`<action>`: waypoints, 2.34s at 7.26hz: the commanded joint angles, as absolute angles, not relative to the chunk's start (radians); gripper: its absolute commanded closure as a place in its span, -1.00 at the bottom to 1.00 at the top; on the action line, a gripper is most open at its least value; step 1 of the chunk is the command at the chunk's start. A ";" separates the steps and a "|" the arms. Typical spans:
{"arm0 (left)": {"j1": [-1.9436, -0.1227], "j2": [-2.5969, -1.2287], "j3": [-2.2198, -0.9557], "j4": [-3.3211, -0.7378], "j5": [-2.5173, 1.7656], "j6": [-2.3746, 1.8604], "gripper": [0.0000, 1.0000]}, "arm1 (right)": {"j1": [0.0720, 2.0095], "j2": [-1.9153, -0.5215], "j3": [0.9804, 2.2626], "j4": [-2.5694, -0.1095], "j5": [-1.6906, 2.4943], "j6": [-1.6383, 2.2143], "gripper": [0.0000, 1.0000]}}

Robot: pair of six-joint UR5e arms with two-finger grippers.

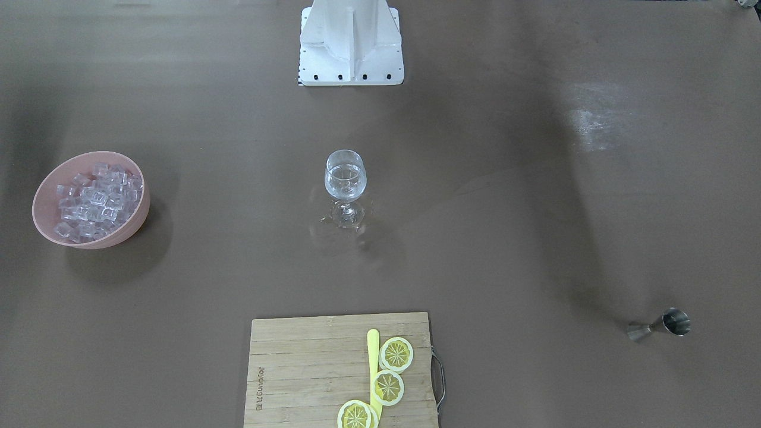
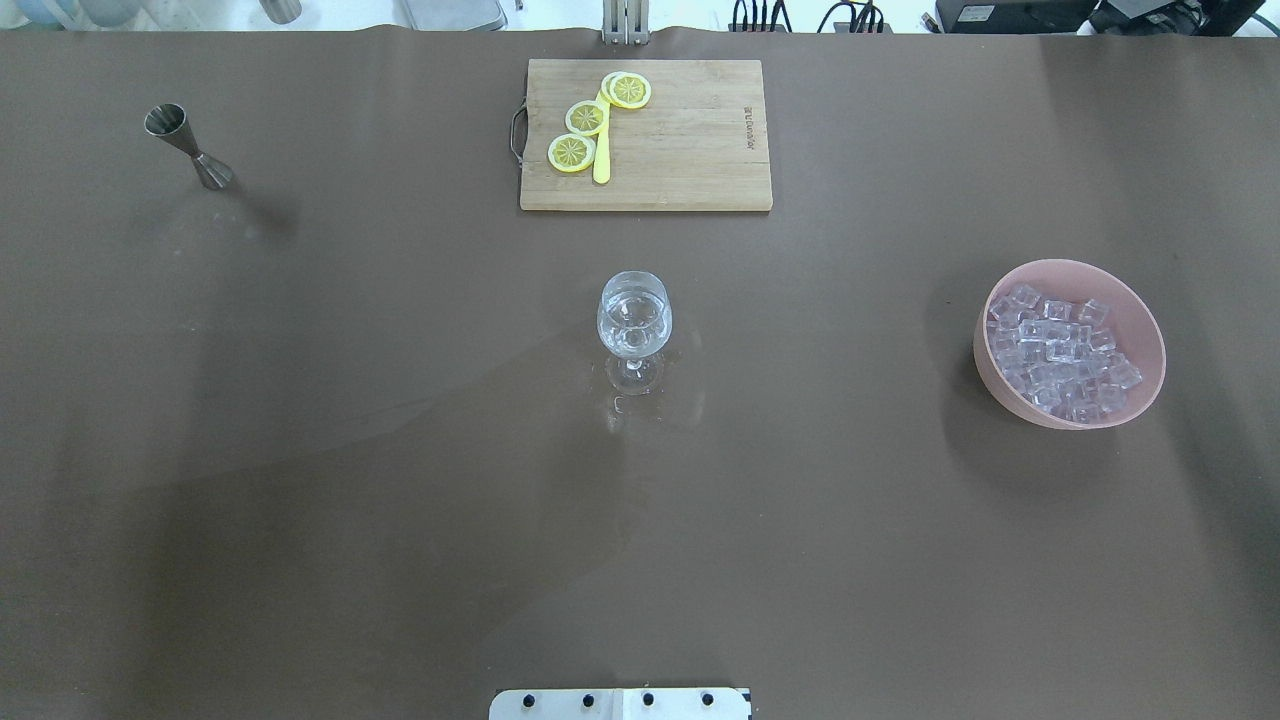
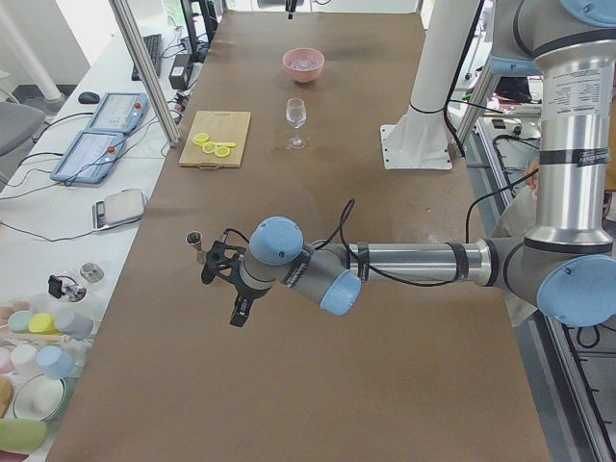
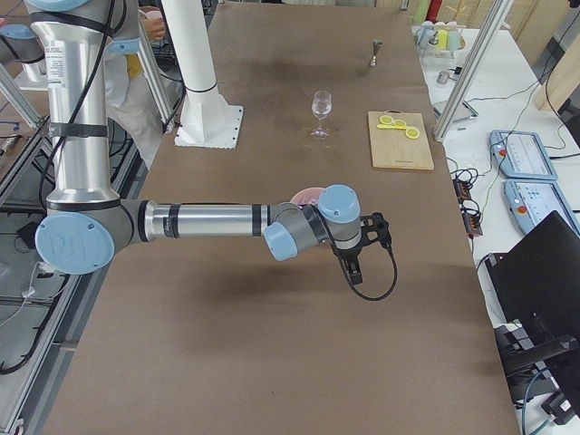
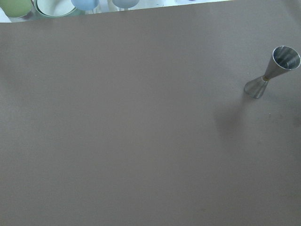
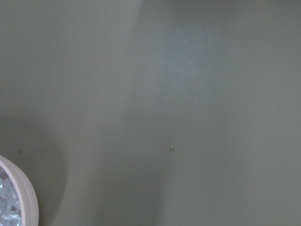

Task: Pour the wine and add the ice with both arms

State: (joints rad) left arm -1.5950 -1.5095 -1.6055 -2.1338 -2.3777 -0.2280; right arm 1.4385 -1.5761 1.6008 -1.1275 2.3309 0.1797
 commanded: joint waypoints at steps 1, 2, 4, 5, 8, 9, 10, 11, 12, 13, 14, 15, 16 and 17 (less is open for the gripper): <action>-1.594 -1.503 -1.615 -2.169 -2.375 -0.230 -0.98 | 1.439 -1.577 1.605 -1.127 2.332 0.179 -1.00; -1.594 -1.494 -1.600 -2.193 -2.376 -0.230 -0.98 | 1.439 -1.578 1.609 -1.127 2.333 0.179 -1.00; -1.594 -1.479 -1.592 -2.209 -2.378 -0.239 -0.98 | 1.439 -1.578 1.611 -1.127 2.332 0.183 -1.00; -1.592 -1.482 -1.585 -2.213 -2.372 -0.250 -0.98 | 1.437 -1.575 1.612 -1.127 2.327 0.184 -1.00; -1.592 -1.479 -1.582 -2.189 -2.434 -0.258 -0.98 | 1.439 -1.577 1.609 -1.129 2.318 0.183 -1.00; -1.588 -1.488 -1.588 -2.137 -2.436 -0.253 -0.98 | 1.439 -1.581 1.602 -1.129 2.313 0.183 -1.00; -1.586 -1.485 -1.594 -2.094 -2.437 -0.246 -0.98 | 1.439 -1.588 1.601 -1.129 2.281 0.183 -1.00; -1.583 -1.488 -1.597 -2.050 -2.437 -0.245 -0.98 | 1.439 -1.589 1.600 -1.129 2.280 0.183 -1.00; -1.585 -1.489 -1.642 -1.920 -2.439 -0.247 -0.98 | 1.442 -1.594 1.600 -1.131 2.279 0.183 -1.00; -1.585 -1.483 -1.702 -1.814 -2.434 -0.244 -0.98 | 1.442 -1.600 1.600 -1.129 2.279 0.183 -1.00; -1.588 -1.471 -1.703 -1.807 -2.437 -0.244 -0.98 | 1.442 -1.600 1.597 -1.131 2.275 0.183 -1.00; -1.588 -1.432 -1.710 -1.822 -2.431 -0.235 -0.98 | 1.442 -1.601 1.598 -1.129 2.273 0.181 -1.00; -1.586 -1.375 -1.707 -1.926 -2.428 -0.200 -0.98 | 1.445 -1.603 1.600 -1.129 2.275 0.181 -1.00; -1.586 -1.340 -1.712 -2.003 -2.430 -0.205 -0.98 | 1.445 -1.603 1.598 -1.129 2.276 0.183 -1.00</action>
State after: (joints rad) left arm -1.5867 -1.3918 -1.7074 -1.9090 -2.4304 -0.2144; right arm 1.4439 -1.6021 1.5988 -1.1292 2.2751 0.1815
